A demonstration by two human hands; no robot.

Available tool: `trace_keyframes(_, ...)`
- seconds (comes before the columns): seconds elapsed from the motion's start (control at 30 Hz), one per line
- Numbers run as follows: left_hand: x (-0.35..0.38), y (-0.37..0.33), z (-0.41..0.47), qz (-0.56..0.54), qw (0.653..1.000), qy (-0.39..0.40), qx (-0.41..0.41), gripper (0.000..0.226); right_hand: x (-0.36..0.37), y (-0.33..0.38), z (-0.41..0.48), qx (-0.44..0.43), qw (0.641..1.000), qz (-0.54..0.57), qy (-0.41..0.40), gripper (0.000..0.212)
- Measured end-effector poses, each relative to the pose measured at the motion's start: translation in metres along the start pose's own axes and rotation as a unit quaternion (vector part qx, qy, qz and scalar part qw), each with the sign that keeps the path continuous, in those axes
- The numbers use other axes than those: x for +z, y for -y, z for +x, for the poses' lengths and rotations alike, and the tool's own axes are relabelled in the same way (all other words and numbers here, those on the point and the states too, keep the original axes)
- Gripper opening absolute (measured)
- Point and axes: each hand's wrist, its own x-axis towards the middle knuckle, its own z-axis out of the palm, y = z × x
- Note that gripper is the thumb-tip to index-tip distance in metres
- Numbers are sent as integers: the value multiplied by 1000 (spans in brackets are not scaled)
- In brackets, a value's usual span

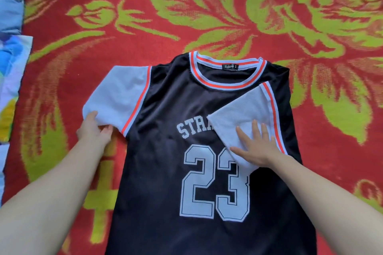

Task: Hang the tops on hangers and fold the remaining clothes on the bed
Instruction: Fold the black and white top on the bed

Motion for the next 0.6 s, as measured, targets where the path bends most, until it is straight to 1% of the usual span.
trace_keyframes(0.03,2,-5,-3,9,1000,7,-13,4,-1,0,0,0,1000,4,8,78)
trace_keyframes(0.1,6,-8,-3,34,998,21,-43,23,-2,1,0,2,1000,6,16,79)
trace_keyframes(0.13,7,-8,-5,32,998,13,-59,27,-1,2,-1,3,1000,5,15,80)
trace_keyframes(0.2,9,-12,-11,44,995,-12,-89,28,-1,2,-1,4,1000,1,13,81)
trace_keyframes(0.23,9,-15,-11,42,995,-26,-92,26,-1,2,-1,6,1000,3,14,81)
trace_keyframes(0.27,7,-17,-11,31,996,-36,-75,21,0,2,-1,7,1000,5,15,82)
trace_keyframes(0.3,8,-18,-11,18,998,-44,-39,16,0,1,-1,8,1000,5,17,82)
trace_keyframes(0.33,10,-19,-14,22,998,-53,30,13,0,1,-2,9,1000,4,19,82)
trace_keyframes(0.37,15,-18,-16,40,989,-59,129,16,0,1,-1,10,1000,3,18,82)
trace_keyframes(0.4,19,-14,-22,94,962,-57,250,18,1,1,-1,10,1000,2,17,82)
trace_keyframes(0.43,23,-8,-32,165,911,-46,374,16,1,1,-1,10,1000,1,16,83)
trace_keyframes(0.47,27,1,-45,240,841,-13,485,15,1,1,-1,9,1000,1,16,83)
trace_keyframes(0.5,30,15,-61,301,756,47,578,20,1,1,-1,8,1000,0,17,83)
trace_keyframes(0.53,29,32,-74,348,670,132,643,26,1,2,-1,7,1000,-1,16,83)
trace_keyframes(0.57,28,51,-85,390,582,209,682,32,1,2,-2,7,1000,-1,16,83)
trace_keyframes(0.6,25,68,-91,434,500,265,701,38,1,2,-2,7,1000,-1,17,83)
